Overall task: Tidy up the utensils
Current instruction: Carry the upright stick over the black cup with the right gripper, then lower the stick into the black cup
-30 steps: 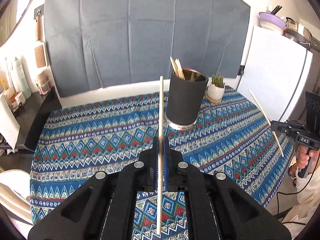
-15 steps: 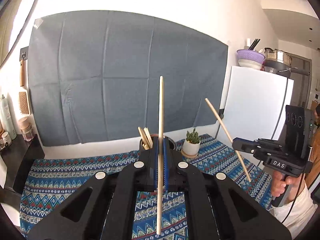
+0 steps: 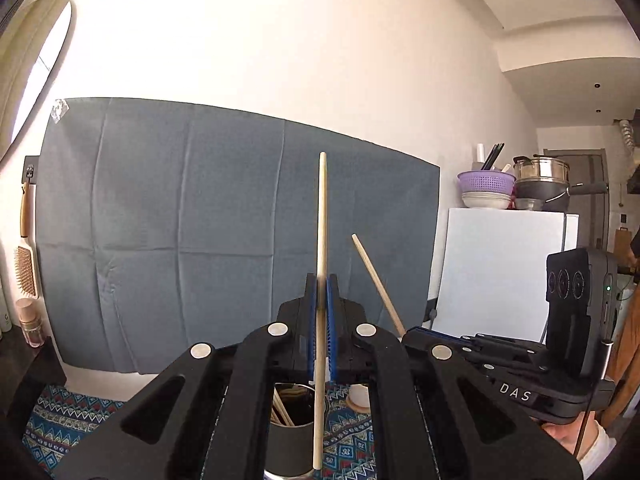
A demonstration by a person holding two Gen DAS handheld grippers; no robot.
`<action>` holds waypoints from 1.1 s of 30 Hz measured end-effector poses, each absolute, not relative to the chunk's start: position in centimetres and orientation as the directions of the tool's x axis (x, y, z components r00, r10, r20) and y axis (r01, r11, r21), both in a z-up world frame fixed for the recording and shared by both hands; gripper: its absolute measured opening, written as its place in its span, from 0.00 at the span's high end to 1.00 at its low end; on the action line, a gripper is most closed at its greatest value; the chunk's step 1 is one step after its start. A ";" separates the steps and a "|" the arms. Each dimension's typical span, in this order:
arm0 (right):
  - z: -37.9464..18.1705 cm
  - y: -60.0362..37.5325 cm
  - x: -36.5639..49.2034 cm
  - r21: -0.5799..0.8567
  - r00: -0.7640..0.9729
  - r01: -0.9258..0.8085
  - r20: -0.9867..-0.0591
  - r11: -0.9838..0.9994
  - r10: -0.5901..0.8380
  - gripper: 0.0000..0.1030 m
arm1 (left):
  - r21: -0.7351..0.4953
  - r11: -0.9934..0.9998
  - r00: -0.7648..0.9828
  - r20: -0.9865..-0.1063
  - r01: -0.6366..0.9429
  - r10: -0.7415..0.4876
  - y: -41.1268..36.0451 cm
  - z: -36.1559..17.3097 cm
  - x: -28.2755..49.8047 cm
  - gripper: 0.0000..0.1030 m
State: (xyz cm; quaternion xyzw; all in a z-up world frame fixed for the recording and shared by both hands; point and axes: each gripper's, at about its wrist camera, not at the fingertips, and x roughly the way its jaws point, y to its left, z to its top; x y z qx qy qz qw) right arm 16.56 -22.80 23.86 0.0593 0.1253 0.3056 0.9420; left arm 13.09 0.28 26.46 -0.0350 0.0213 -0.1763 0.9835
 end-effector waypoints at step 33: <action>15.4 -20.0 30.5 0.323 0.833 -0.495 -0.087 0.807 0.546 0.95 | -0.239 0.950 0.967 -0.107 0.199 -0.230 0.6 17.6 29.1 0.95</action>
